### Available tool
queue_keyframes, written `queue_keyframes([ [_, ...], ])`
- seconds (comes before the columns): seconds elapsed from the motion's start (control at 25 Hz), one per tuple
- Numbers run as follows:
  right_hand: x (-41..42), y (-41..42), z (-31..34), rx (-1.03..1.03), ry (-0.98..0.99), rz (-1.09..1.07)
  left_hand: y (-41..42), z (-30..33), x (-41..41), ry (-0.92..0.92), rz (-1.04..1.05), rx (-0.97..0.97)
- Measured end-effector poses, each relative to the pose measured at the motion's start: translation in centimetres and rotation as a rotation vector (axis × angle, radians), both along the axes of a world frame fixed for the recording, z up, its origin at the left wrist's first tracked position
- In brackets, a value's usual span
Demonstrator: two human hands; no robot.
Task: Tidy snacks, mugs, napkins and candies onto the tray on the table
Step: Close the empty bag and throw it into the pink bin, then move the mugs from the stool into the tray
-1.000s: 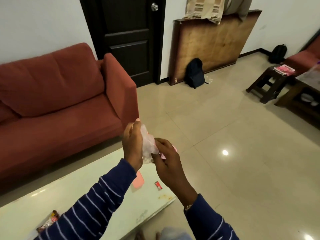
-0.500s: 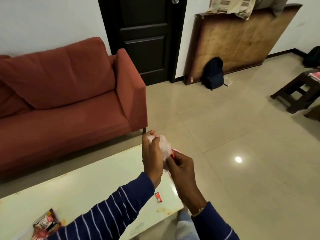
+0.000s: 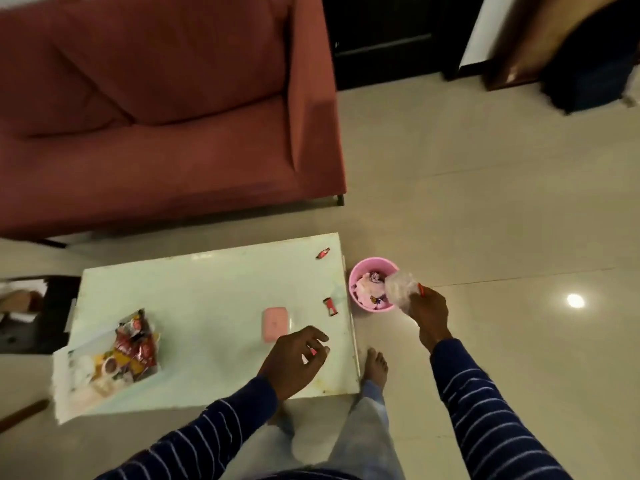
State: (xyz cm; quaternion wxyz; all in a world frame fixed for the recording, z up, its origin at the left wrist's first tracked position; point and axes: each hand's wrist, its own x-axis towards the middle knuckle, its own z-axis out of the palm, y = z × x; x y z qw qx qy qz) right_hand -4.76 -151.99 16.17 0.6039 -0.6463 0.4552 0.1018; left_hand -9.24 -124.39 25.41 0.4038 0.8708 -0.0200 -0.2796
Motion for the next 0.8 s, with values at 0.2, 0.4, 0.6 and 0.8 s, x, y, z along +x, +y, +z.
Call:
queue_keyframes([
  [0.2, 4.2, -0.5, -8.4, -0.105, 0.204, 0.203, 0.4, -1.2, 0.4, 0.043, 0.077, 0.101],
  [0.4, 8.2, 0.2, -14.0, 0.115, 0.391, 0.211, 0.3, -3.3, 0.4, -0.005, 0.101, 0.158],
  [0.6, 9.4, -0.5, -15.0, 0.018, 0.477, 0.310, 1.9, -3.3, -0.5, 0.003, 0.077, 0.187],
  [0.8, 6.5, 0.5, -11.3, -0.165, 0.344, 0.434, 5.3, -0.7, -1.7, -0.066, -0.005, 0.183],
])
